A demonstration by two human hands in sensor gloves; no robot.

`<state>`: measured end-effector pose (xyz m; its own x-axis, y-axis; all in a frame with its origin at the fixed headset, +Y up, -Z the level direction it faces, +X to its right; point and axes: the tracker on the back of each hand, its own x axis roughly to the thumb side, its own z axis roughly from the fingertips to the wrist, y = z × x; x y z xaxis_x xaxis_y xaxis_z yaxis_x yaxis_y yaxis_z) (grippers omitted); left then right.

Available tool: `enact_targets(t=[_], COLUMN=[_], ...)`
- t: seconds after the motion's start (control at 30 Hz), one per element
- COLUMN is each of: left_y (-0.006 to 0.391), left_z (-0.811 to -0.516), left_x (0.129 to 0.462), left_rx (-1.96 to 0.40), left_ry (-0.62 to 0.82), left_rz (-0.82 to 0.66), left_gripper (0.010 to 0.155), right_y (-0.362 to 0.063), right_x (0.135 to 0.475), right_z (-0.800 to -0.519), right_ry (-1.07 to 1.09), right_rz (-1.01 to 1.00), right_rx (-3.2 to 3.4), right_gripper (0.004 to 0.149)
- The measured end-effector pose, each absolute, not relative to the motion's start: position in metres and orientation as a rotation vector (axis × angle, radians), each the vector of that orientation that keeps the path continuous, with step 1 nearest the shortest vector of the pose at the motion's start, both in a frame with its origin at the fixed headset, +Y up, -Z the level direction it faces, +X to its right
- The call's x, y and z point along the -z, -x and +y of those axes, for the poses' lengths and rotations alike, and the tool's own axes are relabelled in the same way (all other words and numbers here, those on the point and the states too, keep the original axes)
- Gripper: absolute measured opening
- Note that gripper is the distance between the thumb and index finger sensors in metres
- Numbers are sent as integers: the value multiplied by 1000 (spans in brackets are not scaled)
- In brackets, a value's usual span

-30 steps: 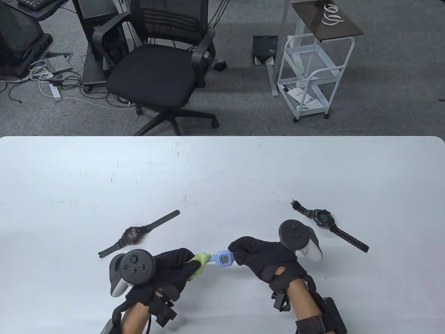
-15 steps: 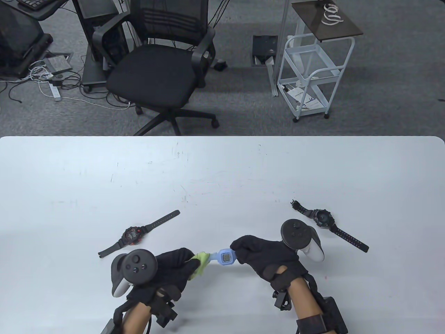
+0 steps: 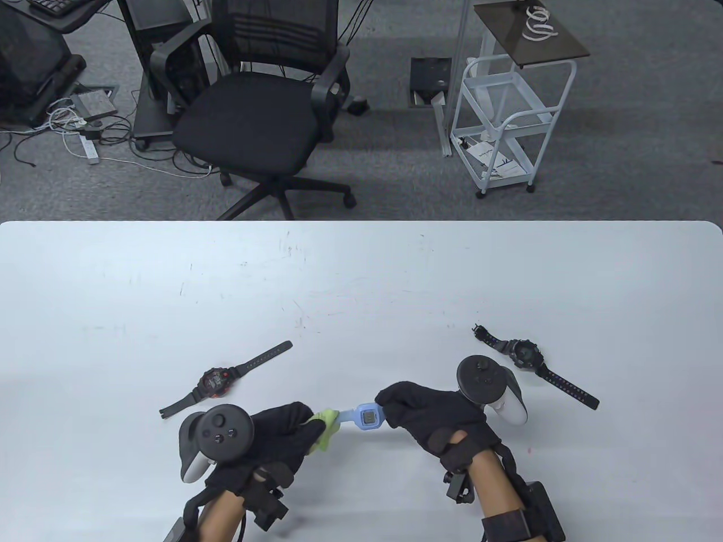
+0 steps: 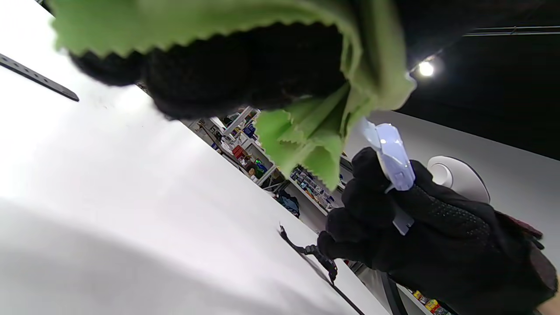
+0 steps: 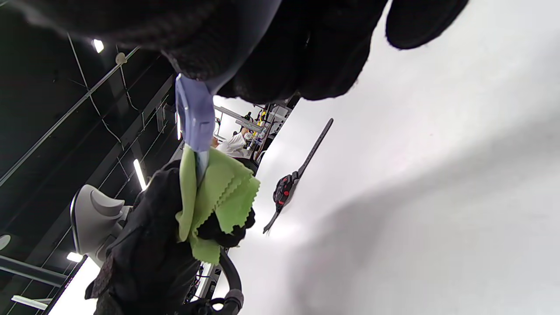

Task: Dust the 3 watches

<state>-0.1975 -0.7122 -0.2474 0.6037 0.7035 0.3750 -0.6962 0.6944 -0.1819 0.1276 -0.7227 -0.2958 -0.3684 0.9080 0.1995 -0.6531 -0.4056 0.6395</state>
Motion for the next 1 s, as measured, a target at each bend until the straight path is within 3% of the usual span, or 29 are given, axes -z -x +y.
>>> enact_targets(t=[0.67, 1.0], left_y=[197, 202], left_z=[-714, -710], left_x=[249, 246], left_rx=[-802, -759], left_ry=[46, -35], left_rz=[-438, -407], left_gripper=[45, 43], right_y=[-131, -129], right_x=[295, 295], right_z=[-720, -719], right_ry=[-647, -658], right_rz=[553, 547], right_rx=[-1922, -1934], right_gripper=[46, 46])
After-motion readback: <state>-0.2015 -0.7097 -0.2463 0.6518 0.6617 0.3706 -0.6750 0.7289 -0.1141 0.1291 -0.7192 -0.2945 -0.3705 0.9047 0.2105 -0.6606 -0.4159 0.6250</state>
